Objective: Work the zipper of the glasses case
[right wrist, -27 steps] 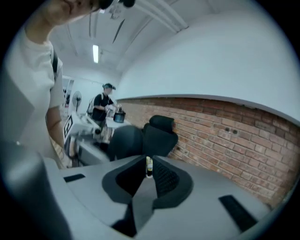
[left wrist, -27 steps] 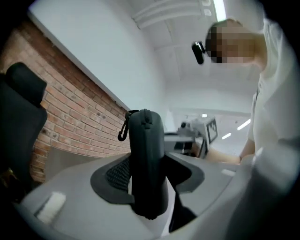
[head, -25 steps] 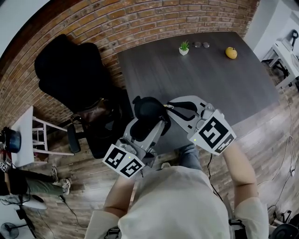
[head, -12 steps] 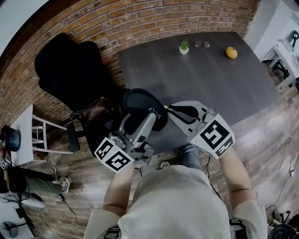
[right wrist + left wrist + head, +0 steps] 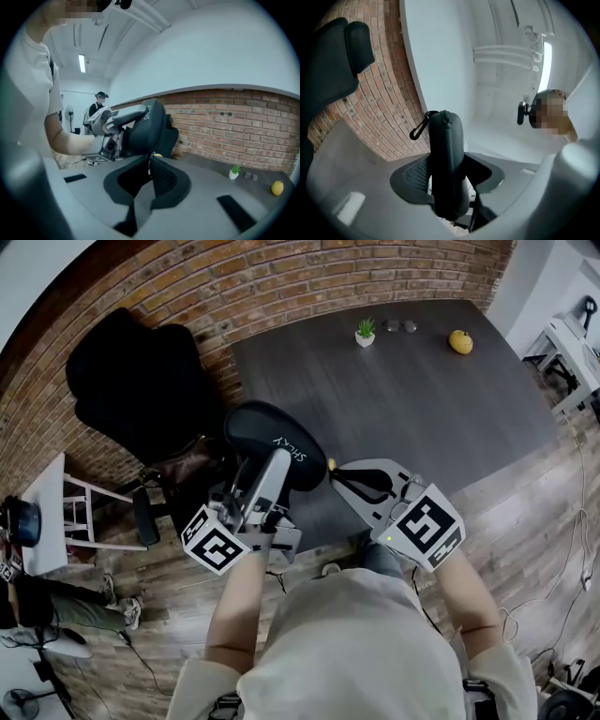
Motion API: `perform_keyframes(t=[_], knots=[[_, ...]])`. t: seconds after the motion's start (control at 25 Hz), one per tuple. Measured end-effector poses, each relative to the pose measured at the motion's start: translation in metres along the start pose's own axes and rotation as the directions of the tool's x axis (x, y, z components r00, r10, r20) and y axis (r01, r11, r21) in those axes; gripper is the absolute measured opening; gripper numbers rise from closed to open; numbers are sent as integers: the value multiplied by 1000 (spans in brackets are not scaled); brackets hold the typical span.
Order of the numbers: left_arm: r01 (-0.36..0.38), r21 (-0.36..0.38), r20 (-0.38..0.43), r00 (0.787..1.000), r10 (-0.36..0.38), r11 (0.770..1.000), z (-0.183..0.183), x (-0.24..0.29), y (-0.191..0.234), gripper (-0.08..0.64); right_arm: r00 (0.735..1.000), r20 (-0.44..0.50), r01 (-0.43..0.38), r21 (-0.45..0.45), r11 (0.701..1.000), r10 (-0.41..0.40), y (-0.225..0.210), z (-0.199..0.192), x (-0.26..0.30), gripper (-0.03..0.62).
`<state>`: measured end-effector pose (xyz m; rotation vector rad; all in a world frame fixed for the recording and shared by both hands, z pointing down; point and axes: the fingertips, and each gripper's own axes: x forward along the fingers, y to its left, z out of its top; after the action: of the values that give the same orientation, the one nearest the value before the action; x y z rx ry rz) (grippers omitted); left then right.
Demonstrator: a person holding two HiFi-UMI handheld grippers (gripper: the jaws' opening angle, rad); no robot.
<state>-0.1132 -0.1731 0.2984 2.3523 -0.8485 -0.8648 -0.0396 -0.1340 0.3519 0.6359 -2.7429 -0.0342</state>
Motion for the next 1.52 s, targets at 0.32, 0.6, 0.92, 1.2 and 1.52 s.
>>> perform_keyframes(t=[0.32, 0.6, 0.92, 1.2, 1.52], knots=[[9, -83, 65, 998, -4, 997, 7, 10, 4, 218, 997, 44, -59, 55, 997, 57, 22, 1, 7, 17], [-41, -97, 83, 995, 49, 994, 3, 8, 14, 218, 993, 55, -108, 82, 991, 103, 39, 2, 15, 17], [-51, -102, 45, 997, 56, 993, -9, 14, 21, 218, 995, 36, -92, 83, 992, 90, 39, -7, 19, 17], [-113, -139, -112, 989, 97, 984, -66, 33, 61, 224, 998, -56, -12, 79, 997, 16, 15, -66, 18, 33], [-224, -230, -274, 949, 158, 947, -147, 47, 138, 225, 984, -177, 62, 158, 985, -33, -4, -153, 6, 60]])
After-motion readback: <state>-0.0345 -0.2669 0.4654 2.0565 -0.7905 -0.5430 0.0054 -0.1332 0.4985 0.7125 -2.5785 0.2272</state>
